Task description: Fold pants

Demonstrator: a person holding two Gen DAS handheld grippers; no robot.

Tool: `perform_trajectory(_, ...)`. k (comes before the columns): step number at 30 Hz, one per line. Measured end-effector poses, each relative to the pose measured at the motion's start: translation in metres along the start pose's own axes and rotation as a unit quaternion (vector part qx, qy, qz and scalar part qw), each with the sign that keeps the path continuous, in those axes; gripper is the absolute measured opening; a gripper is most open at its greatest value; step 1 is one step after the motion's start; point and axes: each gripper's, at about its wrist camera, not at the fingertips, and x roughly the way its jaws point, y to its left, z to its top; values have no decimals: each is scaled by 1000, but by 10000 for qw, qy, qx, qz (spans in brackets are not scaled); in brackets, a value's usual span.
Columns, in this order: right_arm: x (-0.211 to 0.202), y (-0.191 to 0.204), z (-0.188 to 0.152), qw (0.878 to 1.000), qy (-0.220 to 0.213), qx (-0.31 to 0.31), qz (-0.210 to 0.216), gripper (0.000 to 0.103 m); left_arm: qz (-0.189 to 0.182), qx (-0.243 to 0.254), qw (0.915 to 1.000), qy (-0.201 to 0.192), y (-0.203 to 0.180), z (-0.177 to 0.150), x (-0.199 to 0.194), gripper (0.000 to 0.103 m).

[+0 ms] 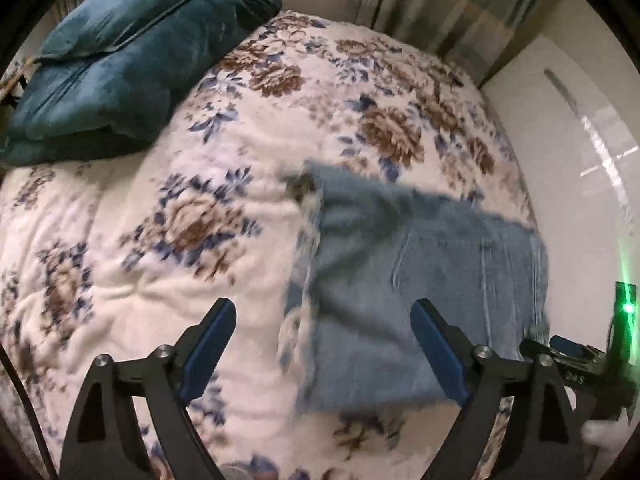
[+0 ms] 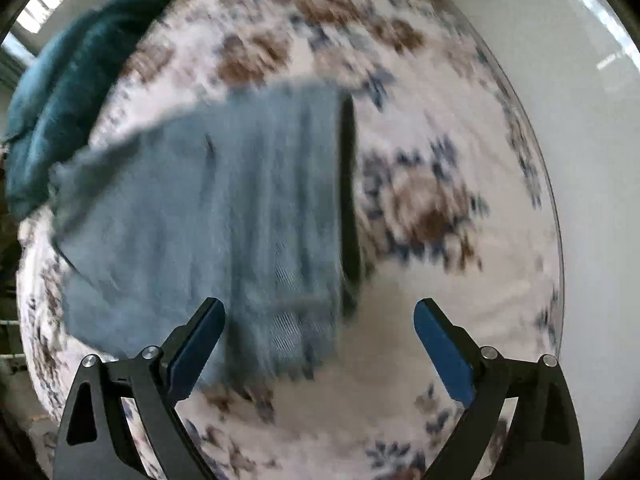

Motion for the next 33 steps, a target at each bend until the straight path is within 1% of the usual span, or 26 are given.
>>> perform_trajectory(2,-11,-4,-13,9999,-112,99,-53,98,83,24,10000,13,-5,-14,-12,89)
perform_trajectory(3,-22,-4,-21,9995,-267,106,-104,98,115,36,9999,-3,-8,-22,-20,89)
perform_trajectory(5,-57,2,-41,9972,-690,20,-299,98,218,137,9997,-58,-17,-37,-40,89)
perform_trajectory(6,-81,10,-56,9940,-966,-82,-504,98,282,221,9993,-110,-22,-47,-53,89)
perform_trajectory(8,-118,22,-81,9883,-1316,-207,-738,98,413,366,9982,-235,-31,-65,-82,89)
perform_trajectory(9,-141,28,-97,9850,-1506,-236,-812,98,422,428,9978,-289,-34,-71,-94,89)
perform_trajectory(10,-157,31,-108,9832,-1607,-244,-831,98,454,487,9970,-387,-37,-78,-110,89)
perform_trajectory(11,-183,39,-125,9807,-1744,-256,-842,98,430,535,9965,-483,-39,-89,-132,89)
perform_trajectory(12,-201,44,-139,9786,-1857,-265,-848,98,382,567,9963,-525,-41,-97,-146,89)
perform_trajectory(14,-231,54,-166,9756,-2013,-310,-819,98,390,644,9951,-645,-43,-117,-183,89)
perform_trajectory(15,-253,62,-187,9734,-2114,-332,-818,98,370,707,9941,-735,-44,-127,-201,89)
perform_trajectory(17,-279,70,-216,9707,-2236,-347,-811,98,444,805,9918,-887,-46,-143,-231,89)
perform_trajectory(19,-310,79,-250,9685,-2353,-340,-747,98,394,869,9901,-1032,-46,-165,-267,89)
perform_trajectory(20,-322,81,-263,9674,-2409,-322,-719,98,383,875,9897,-1065,-45,-171,-276,89)
perform_trajectory(21,-337,84,-281,9660,-2470,-317,-693,98,315,902,9891,-1117,-42,-183,-295,89)
perform_trajectory(23,-362,88,-311,9636,-2570,-317,-669,98,360,918,9875,-1228,-39,-198,-317,89)
perform_trajectory(27,-415,95,-376,9549,-2874,-262,-702,98,364,863,9842,-1500,-25,-239,-373,89)
perform_trajectory(31,-459,102,-437,9466,-3131,-240,-738,98,434,944,9804,-1671,-18,-274,-414,89)
perform_trajectory(33,-479,102,-468,9449,-3199,-172,-674,98,464,977,9790,-1730,-15,-293,-437,89)
